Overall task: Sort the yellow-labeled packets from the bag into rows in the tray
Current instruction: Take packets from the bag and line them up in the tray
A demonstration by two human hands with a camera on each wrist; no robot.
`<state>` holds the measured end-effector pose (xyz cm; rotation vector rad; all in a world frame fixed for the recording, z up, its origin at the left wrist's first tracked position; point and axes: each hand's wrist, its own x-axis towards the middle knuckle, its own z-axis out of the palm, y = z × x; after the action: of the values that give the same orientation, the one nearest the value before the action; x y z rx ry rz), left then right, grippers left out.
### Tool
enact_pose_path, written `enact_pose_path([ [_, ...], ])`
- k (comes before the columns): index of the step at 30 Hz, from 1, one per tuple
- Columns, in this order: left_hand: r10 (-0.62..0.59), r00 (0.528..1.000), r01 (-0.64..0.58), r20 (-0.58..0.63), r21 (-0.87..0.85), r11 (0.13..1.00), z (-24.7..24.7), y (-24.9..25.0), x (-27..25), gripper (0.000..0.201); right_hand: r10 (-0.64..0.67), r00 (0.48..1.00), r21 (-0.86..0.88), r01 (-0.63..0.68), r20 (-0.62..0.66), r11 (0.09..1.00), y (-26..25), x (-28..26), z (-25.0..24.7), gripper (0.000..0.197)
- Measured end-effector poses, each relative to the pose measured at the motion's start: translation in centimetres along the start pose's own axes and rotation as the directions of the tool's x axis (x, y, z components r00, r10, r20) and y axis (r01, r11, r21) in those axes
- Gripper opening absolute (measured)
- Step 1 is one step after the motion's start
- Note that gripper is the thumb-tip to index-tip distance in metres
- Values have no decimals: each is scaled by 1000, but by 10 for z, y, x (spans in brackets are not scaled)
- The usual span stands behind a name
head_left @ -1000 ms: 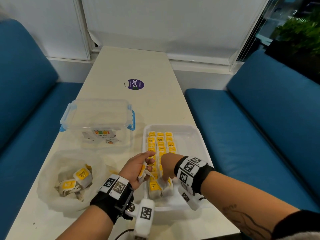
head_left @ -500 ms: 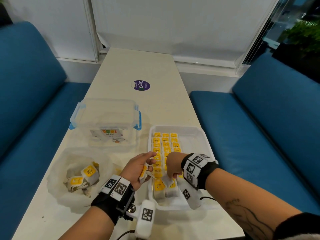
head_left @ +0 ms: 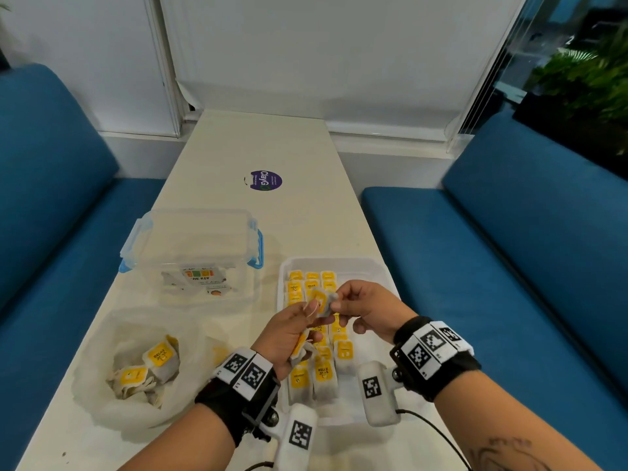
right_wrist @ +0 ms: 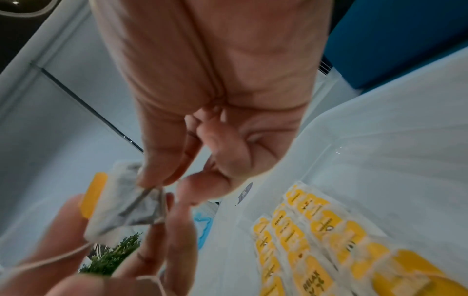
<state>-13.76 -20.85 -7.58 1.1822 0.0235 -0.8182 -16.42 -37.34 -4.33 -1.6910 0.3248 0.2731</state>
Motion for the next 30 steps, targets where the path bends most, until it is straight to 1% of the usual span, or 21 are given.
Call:
enact_pose_path([
  [2, 10, 1000, -11, -30, -16, 1000, 1, -1, 3, 22, -7, 1000, 1, 7, -13, 1000, 5, -1, -1, 18],
  [3, 13, 999, -14, -45, -14, 1000, 2, -2, 6, 19, -9, 1000, -5, 9, -17, 1000, 7, -2, -2, 18],
  [6, 27, 997, -27, -74, -2, 1000, 4, -3, 9, 10, -3, 999, -27, 2, -36, 1000, 10, -4, -1, 20],
  [9, 33, 997, -34, -68, -14, 999, 5, -3, 10, 4, 9, 997, -53, -13, -73, 999, 9, -3, 2, 22],
  [10, 33, 997, -33, -69, -7, 999, 5, -3, 11, 3, 9, 995, -67, -16, -98, 998, 9, -3, 4, 23],
  [13, 53, 996, -50, -71, 34, 998, 6, -5, 12, 10, -20, 982, -105, 0, -188, 994, 6, -2, 10, 31],
  [15, 83, 992, -74, -99, 85, 994, 6, -6, 13, 11, -64, 977, -117, 40, -206, 992, 2, -3, 12, 32],
  [17, 110, 985, -93, -134, 129, 987, 3, -7, 14, 13, -93, 979, -113, 74, -179, 991, -3, -6, 13, 33],
  [18, 109, 984, -89, -141, 143, 986, 2, -6, 14, 15, -96, 985, -104, 81, -145, 991, -6, -7, 12, 36],
  [20, 94, 986, -70, -140, 169, 983, -1, -4, 13, 16, -84, 996, -146, 79, -30, 986, -11, -10, 7, 40],
  [22, 62, 993, -45, -99, 166, 985, -3, 0, 11, 19, -66, 996, -263, 80, 64, 961, -14, -11, 0, 27],
  [23, 44, 997, -33, -68, 146, 989, -3, 1, 10, 21, -59, 995, -318, 83, 83, 944, -15, -11, -2, 19],
  [24, 27, 999, -22, -39, 119, 993, -2, 3, 8, 21, -52, 995, -357, 80, 87, 931, -15, -11, -4, 14],
  [25, 7, 1000, -6, -15, 90, 996, -1, 5, 7, 20, -46, 995, -376, 77, 90, 923, -15, -11, -4, 14],
  [27, -32, 999, 32, 4, 43, 999, -1, 6, 4, 16, -56, 994, -380, 88, 95, 921, -14, -11, -5, 20],
  [30, -81, 995, 83, -49, 33, 996, -6, 4, 6, 12, -173, 984, -433, 178, 53, 884, -12, -14, -4, 24],
])
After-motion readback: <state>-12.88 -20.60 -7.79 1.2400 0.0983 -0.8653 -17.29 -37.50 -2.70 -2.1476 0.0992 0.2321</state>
